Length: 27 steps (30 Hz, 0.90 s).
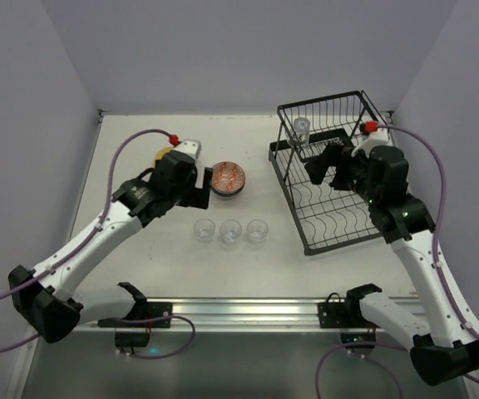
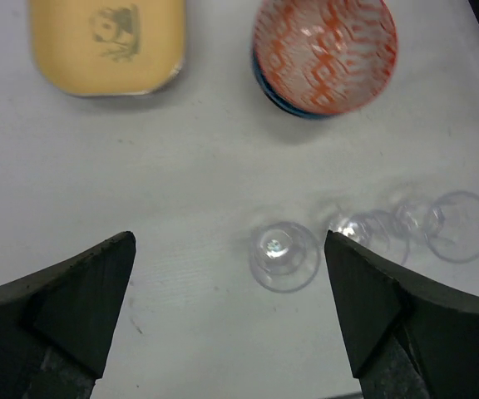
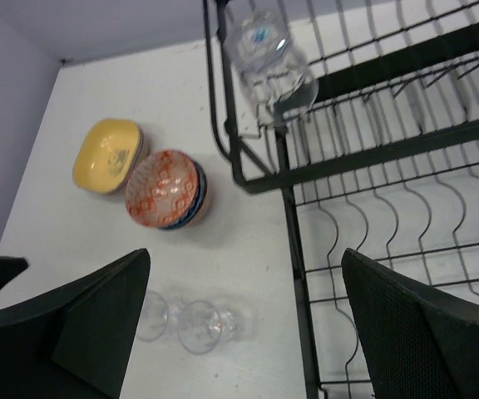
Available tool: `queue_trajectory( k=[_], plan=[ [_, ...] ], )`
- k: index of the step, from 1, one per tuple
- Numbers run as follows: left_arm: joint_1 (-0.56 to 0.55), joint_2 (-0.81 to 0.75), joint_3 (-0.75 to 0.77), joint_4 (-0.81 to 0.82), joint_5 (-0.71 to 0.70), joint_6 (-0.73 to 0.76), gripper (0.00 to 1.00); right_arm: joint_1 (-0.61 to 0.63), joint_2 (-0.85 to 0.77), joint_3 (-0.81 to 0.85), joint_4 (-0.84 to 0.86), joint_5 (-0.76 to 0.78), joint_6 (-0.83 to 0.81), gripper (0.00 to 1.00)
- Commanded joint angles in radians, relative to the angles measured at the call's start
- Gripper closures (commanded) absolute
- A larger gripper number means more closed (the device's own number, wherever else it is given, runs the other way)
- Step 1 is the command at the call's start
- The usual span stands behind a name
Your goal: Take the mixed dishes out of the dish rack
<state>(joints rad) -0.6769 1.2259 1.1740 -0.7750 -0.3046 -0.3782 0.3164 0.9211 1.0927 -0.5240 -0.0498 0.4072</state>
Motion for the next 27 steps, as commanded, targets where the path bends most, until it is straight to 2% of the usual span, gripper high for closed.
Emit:
queue_trajectory(
  k=[1,2,4,6,10,14,20,27],
  plan=[
    [0.17,-0.127,-0.031,0.052,-0.105,0.031,0.0,-0.089,0.064,0.159,-0.056,-0.072,0.022,0.01],
    [0.256,-0.152,-0.043,0.06,-0.132,0.032,0.0,-0.091,0.114,0.229,-0.071,-0.046,0.015,0.01],
    [0.306,-0.227,-0.068,0.083,-0.223,0.006,0.0,-0.1,0.172,0.294,-0.106,-0.001,-0.004,0.01],
    [0.312,-0.281,-0.106,0.103,-0.296,-0.016,0.0,-0.117,0.281,0.392,-0.135,0.019,-0.022,0.02],
    [0.312,-0.426,-0.243,0.19,-0.361,-0.001,0.0,-0.12,0.5,0.587,-0.198,0.071,-0.08,0.13],
    [0.312,-0.471,-0.312,0.226,-0.3,0.002,0.0,-0.119,0.669,0.778,-0.281,0.076,-0.128,0.19],
    [0.312,-0.411,-0.316,0.237,-0.219,0.009,0.0,-0.117,0.778,0.846,-0.283,0.001,-0.176,0.23],
    [0.312,-0.362,-0.32,0.253,-0.145,0.03,0.0,-0.119,0.777,0.82,-0.252,-0.013,-0.173,0.23]
  ],
)
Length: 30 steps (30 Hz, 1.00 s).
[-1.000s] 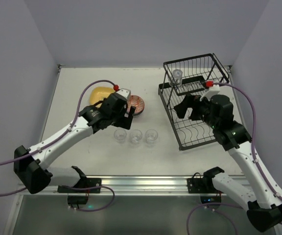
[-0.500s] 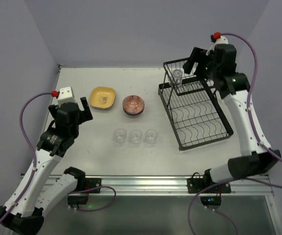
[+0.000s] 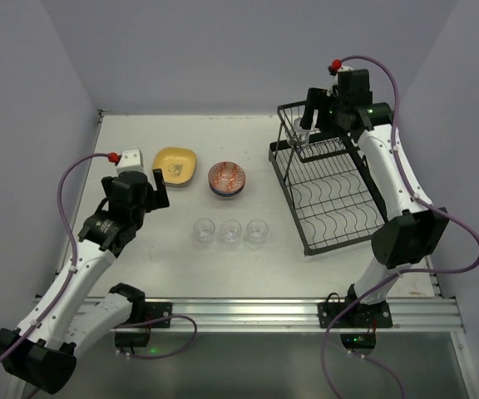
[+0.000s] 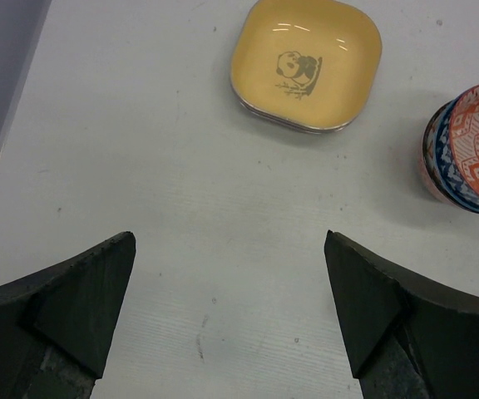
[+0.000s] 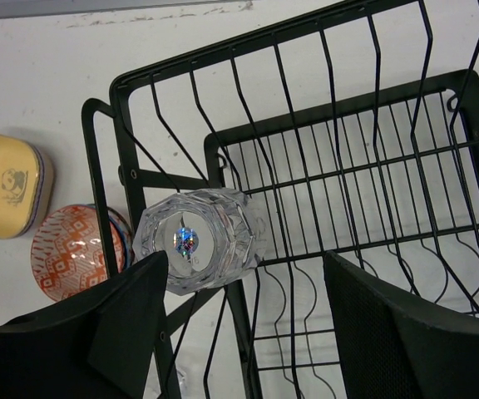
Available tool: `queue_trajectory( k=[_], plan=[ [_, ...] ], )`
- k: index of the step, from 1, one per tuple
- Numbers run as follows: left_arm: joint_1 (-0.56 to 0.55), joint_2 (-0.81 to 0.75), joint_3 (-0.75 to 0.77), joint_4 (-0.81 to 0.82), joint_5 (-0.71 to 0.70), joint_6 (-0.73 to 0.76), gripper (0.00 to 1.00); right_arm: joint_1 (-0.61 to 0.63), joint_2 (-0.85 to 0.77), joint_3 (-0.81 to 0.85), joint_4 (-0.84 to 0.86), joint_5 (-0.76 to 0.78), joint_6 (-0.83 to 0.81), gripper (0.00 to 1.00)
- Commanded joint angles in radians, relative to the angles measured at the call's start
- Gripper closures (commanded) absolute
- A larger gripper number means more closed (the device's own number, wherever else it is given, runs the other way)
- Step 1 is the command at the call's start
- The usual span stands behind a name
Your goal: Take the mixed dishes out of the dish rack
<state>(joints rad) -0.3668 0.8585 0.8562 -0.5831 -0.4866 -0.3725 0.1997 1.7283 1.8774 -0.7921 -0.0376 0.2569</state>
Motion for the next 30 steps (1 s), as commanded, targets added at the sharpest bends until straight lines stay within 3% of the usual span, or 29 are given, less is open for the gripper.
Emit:
queue_trajectory(
  k=[1,19,30],
  plan=[
    [0.002,0.005,-0.006,0.065,0.045,0.024,0.0,0.0,-0.035,0.037,0.019,-0.033,-0.019,0.23],
    [0.002,0.008,-0.025,0.088,0.138,0.049,0.0,0.038,0.092,0.143,-0.025,-0.036,-0.022,0.24],
    [0.002,0.02,-0.025,0.094,0.169,0.057,0.0,0.044,0.1,0.088,-0.044,0.033,-0.019,0.25]
  ],
)
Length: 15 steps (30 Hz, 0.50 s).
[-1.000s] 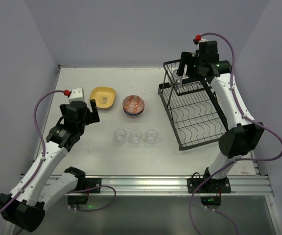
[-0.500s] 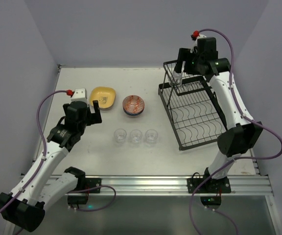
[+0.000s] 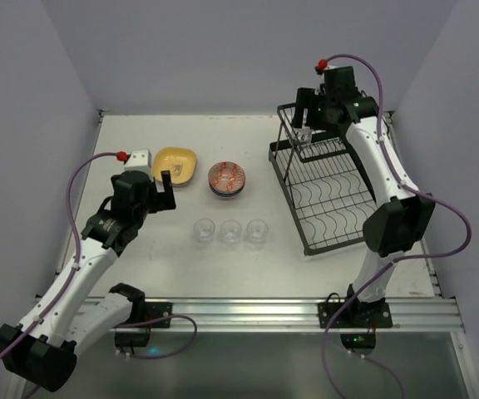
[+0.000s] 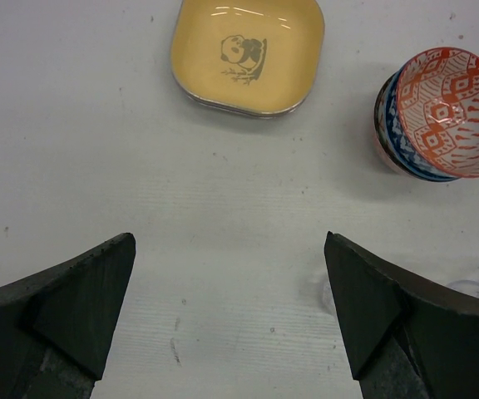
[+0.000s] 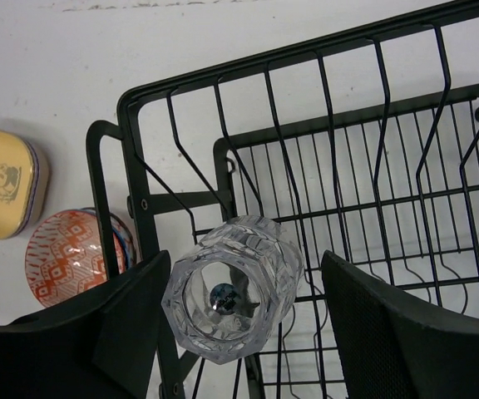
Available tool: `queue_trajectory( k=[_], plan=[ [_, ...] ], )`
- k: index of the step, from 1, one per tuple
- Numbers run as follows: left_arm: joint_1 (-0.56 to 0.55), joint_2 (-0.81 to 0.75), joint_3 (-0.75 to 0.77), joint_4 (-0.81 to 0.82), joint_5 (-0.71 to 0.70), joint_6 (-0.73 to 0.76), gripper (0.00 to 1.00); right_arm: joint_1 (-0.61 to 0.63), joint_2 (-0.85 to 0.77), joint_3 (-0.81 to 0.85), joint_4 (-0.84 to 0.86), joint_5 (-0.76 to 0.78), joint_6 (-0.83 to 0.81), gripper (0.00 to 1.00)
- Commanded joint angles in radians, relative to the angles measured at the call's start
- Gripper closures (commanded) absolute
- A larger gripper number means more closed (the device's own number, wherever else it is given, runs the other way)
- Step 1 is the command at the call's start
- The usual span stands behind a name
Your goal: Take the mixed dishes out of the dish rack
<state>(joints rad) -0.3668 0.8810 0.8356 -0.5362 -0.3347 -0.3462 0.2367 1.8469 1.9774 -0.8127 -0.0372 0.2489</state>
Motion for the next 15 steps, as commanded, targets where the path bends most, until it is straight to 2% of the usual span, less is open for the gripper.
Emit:
queue_trajectory(
  k=[1,7,10,12,13,15],
  plan=[
    [0.002,-0.002,-0.006,0.045,0.019,0.03,0.0,0.006,-0.023,-0.021,-0.028,0.036,-0.008,0.25],
    [0.002,0.001,-0.006,0.048,0.028,0.032,0.0,0.006,-0.067,-0.072,-0.02,0.108,0.015,0.3],
    [0.002,-0.002,-0.004,0.048,0.028,0.032,0.0,0.009,-0.074,-0.075,-0.023,0.141,0.015,0.38],
    [0.002,-0.005,-0.007,0.048,0.029,0.032,0.0,0.012,-0.08,-0.077,-0.02,0.172,0.015,0.49],
    [0.002,-0.005,-0.007,0.05,0.031,0.033,0.0,0.012,-0.087,-0.078,-0.013,0.18,0.012,0.63],
    [0.002,-0.005,-0.007,0.048,0.031,0.033,0.0,0.015,-0.094,-0.071,-0.01,0.18,0.012,0.69]
  ],
)
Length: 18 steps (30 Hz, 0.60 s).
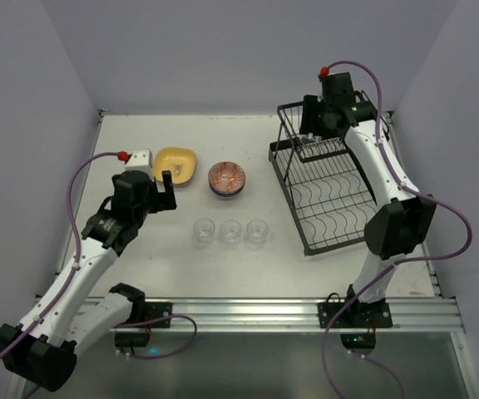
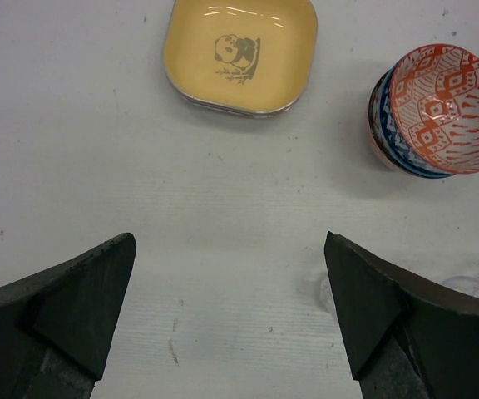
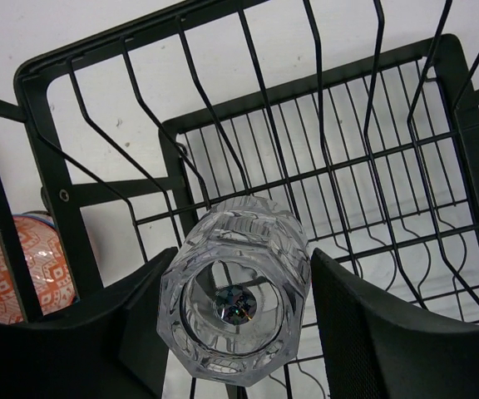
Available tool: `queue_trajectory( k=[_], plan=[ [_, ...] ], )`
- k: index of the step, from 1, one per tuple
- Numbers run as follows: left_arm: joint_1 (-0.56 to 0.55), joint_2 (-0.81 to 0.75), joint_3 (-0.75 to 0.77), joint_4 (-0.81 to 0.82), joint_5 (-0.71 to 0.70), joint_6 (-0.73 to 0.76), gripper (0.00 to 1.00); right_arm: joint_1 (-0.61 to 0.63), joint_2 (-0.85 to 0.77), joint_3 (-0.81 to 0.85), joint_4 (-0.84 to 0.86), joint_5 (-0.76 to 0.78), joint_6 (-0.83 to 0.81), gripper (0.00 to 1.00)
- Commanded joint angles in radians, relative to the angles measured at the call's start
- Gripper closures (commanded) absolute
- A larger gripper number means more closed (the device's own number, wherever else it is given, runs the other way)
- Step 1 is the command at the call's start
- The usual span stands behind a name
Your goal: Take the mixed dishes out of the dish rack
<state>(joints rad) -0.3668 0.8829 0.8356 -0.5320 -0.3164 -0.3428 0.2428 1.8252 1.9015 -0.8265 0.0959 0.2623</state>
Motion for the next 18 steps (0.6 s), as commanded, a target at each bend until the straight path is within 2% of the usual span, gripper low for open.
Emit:
queue_trajectory(
  k=[1,7,12,15,16,17,18],
  plan=[
    [0.002,-0.006,-0.006,0.044,0.013,0.03,0.0,0.007,-0.081,0.013,0.007,0.045,-0.003,0.76],
    [0.002,0.001,0.025,0.043,0.046,0.044,0.0,0.013,-0.159,0.033,0.067,0.059,0.005,0.9],
    [0.002,-0.012,0.08,0.065,0.18,0.044,0.0,0.013,-0.3,-0.019,0.125,0.016,0.021,0.92],
    [0.002,-0.018,0.123,0.149,0.443,0.01,0.0,0.015,-0.4,-0.097,0.19,-0.125,0.044,0.93],
    [0.002,-0.019,0.129,0.185,0.603,-0.007,0.0,0.015,-0.427,-0.12,0.238,-0.174,0.061,0.94],
    [0.0,-0.019,0.135,0.232,0.687,-0.053,0.0,0.015,-0.457,-0.154,0.274,-0.311,0.075,0.94],
    [0.0,-0.018,0.135,0.357,0.783,-0.083,0.0,0.015,-0.521,-0.239,0.323,-0.396,0.092,0.94]
  ],
)
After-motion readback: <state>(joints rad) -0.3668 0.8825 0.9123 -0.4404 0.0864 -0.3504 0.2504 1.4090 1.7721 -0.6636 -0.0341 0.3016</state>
